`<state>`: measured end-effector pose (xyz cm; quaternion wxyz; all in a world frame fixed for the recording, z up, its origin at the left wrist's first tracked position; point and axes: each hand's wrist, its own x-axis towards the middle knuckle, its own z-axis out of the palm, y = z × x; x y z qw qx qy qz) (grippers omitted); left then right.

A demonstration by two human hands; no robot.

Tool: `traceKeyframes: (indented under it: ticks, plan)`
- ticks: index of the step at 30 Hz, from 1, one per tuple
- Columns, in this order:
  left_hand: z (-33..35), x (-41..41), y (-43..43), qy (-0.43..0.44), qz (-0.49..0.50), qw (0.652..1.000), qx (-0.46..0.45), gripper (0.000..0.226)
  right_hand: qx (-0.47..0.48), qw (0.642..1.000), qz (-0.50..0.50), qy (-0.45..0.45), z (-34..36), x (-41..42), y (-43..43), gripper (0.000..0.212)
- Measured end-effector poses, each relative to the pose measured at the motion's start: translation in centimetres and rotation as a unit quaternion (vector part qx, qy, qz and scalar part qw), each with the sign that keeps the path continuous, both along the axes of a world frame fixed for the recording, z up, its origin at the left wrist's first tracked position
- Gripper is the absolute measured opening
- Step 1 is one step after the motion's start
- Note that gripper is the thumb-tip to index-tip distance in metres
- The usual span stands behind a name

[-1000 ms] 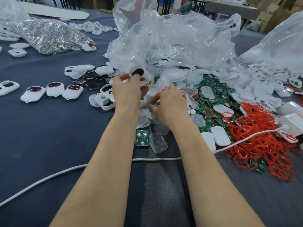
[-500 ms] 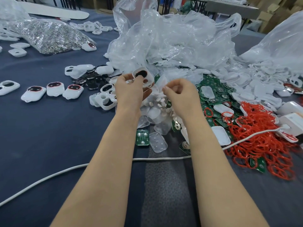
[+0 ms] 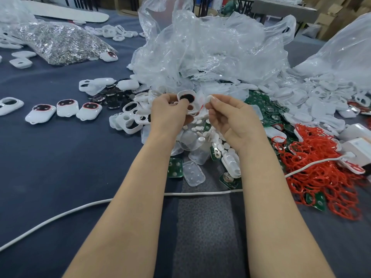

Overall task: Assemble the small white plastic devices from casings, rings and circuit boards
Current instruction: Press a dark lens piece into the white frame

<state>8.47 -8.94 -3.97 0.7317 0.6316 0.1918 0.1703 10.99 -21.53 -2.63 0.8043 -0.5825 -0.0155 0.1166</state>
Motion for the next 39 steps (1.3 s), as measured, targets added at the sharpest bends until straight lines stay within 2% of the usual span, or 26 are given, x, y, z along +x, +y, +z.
traceKeyframes:
  ticks: [5,8,16,26,32,39]
  plan:
    - [-0.1,0.0,0.0,0.003,-0.005,1.0,0.013,0.014,0.065,0.997,0.027,0.035,0.2,0.0,-0.1,0.015]
    - [-0.1,0.0,-0.1,0.001,-0.007,1.0,0.013,0.013,0.063,0.997,0.034,0.02,0.1,0.0,-0.1,0.014]
    - [-0.1,0.0,-0.2,-0.032,0.009,0.999,0.023,0.019,-0.1,0.988,-0.025,-0.113,-0.5,0.0,0.6,0.017]
    - [-0.4,0.3,-0.3,-0.045,0.011,0.998,0.045,0.016,-0.177,0.969,-0.054,-0.165,-0.7,0.2,0.8,0.016]
    - [-0.5,0.3,-0.2,-0.046,0.008,0.998,0.043,0.011,-0.276,0.928,-0.074,-0.24,-0.8,-0.1,1.7,0.009]
    - [-0.4,0.2,-0.4,-0.055,0.006,0.998,-0.007,0.014,-0.338,0.886,-0.107,-0.299,-1.0,-1.2,3.2,0.008]
